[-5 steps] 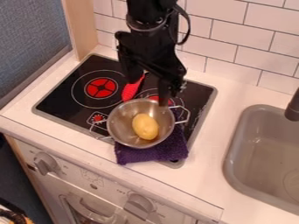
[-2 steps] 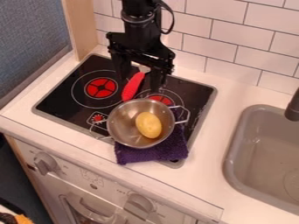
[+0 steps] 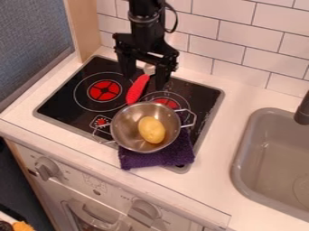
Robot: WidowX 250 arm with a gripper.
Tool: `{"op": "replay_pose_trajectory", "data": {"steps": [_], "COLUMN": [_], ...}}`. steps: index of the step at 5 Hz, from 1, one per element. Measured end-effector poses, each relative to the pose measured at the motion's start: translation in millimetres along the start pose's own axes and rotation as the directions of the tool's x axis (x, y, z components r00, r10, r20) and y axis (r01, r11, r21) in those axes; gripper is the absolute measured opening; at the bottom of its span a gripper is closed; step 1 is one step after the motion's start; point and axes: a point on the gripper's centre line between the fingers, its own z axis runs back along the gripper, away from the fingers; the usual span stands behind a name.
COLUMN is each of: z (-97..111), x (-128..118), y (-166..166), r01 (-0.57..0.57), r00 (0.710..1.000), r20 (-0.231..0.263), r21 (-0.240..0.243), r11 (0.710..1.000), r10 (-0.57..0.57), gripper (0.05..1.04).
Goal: Move the red spoon and put into the left burner
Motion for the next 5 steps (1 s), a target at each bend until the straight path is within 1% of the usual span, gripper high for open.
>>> {"op": "replay_pose_trajectory", "data": {"steps": [1, 2, 3, 4, 5], "z": [-24.2, -39.3, -48.3, -51.6, -55.5], "x": [6.4, 11.3, 15.8, 15.2, 14.6], "y": [6.2, 9.6, 15.2, 15.7, 19.6], "r01": [-0.011, -0.019, -0.007, -0.010, -0.026], "r00": [0.999, 0.998, 0.997, 0.997, 0.997], "r20": [-0.043, -0.060, -0.072, -0.076, -0.075], "r21": [0.017, 0.038, 0.071, 0.071, 0.066], "r11": [1.000, 0.999, 0.997, 0.997, 0.997], "r10": [0.011, 0.021, 0.012, 0.015, 0.031], "gripper": [1.001, 1.001, 1.001, 1.001, 0.944]}}
